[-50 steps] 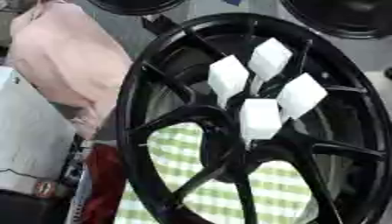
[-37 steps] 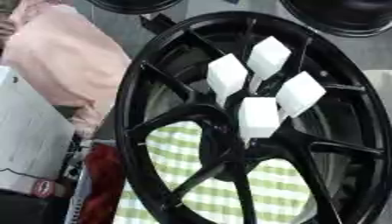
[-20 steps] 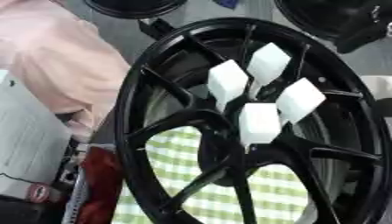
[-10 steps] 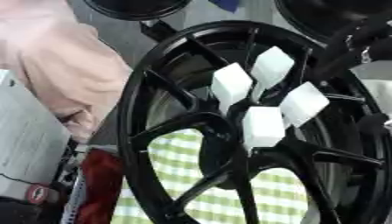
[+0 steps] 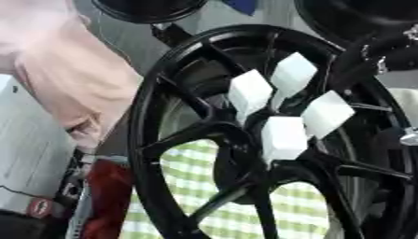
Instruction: Pull the pin out of the wheel hub.
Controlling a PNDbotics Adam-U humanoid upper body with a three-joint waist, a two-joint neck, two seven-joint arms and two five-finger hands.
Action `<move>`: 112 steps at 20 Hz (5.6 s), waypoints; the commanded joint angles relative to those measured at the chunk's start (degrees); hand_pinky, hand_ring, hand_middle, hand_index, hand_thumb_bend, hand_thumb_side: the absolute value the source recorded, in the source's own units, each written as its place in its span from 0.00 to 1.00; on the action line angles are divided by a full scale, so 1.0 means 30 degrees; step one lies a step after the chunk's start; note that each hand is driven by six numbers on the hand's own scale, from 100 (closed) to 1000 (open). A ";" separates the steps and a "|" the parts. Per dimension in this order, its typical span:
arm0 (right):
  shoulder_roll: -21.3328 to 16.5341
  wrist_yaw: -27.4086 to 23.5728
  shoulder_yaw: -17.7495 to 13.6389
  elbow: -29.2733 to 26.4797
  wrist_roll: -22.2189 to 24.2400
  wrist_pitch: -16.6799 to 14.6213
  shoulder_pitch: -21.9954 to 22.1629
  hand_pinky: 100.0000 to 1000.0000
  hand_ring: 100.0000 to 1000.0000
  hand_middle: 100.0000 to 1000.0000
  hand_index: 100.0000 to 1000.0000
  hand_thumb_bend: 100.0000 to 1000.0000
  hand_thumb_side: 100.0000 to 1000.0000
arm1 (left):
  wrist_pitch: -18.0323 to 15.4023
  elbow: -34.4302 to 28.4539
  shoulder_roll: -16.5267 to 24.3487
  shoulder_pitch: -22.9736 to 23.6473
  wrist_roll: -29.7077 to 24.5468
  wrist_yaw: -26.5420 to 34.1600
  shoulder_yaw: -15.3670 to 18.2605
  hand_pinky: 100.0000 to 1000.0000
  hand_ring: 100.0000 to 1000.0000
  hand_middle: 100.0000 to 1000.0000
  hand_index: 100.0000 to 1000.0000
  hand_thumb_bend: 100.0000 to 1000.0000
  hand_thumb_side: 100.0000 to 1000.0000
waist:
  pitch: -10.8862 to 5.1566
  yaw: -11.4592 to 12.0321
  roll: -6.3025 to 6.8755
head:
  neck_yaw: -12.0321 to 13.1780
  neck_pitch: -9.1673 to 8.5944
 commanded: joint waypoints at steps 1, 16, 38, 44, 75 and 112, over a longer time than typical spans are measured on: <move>-0.0536 -0.0592 0.0057 -0.0109 0.0161 0.0696 -0.0523 0.84 0.79 0.70 0.82 0.49 0.00 | -0.0006 -0.0385 0.0461 -0.0161 -0.0079 0.0028 0.0019 0.89 0.58 0.59 0.77 0.00 0.77 | -0.0424 0.0011 0.0101 | 0.0005 0.0133; 0.0586 -0.1898 0.1566 0.1545 0.2388 0.1918 -0.2900 0.83 0.77 0.68 0.80 0.49 0.00 | 0.0097 -0.0385 0.0551 -0.0119 -0.0065 0.0131 0.0032 0.89 0.58 0.59 0.77 0.00 0.77 | -0.0704 -0.0009 -0.0060 | -0.0281 0.1090; 0.1344 -0.1771 0.2421 0.2908 0.2958 0.2427 -0.3723 0.83 0.76 0.63 0.73 0.46 0.00 | 0.0116 -0.0385 0.0465 -0.0227 -0.0113 -0.0057 -0.0007 0.89 0.58 0.58 0.77 0.00 0.77 | -0.0333 0.0373 -0.0329 | -0.0856 0.1482; 0.1334 -0.1801 0.2469 0.2862 0.3002 0.2685 -0.3615 0.82 0.74 0.60 0.72 0.46 0.00 | 0.0102 -0.0385 0.0430 -0.0250 -0.0116 -0.0103 -0.0013 0.89 0.58 0.58 0.77 0.00 0.77 | -0.0256 0.0422 -0.0319 | -0.0850 0.1580; 0.1263 -0.1713 0.2038 0.2499 0.1910 0.3170 -0.2837 0.78 0.64 0.56 0.69 0.41 0.00 | 0.0157 -0.0385 0.0365 -0.0437 -0.0172 -0.0198 -0.0061 0.89 0.58 0.58 0.77 0.00 0.77 | 0.0011 0.0588 -0.0521 | -0.0829 0.1836; 0.1419 -0.1514 0.1921 0.3379 0.3584 0.1639 -0.3037 0.79 0.64 0.45 0.61 0.22 0.00 | 0.0145 -0.0385 0.0381 -0.0472 -0.0164 -0.0115 -0.0015 0.90 0.58 0.58 0.76 0.00 0.77 | -0.0013 0.0694 -0.0535 | -0.0825 0.1282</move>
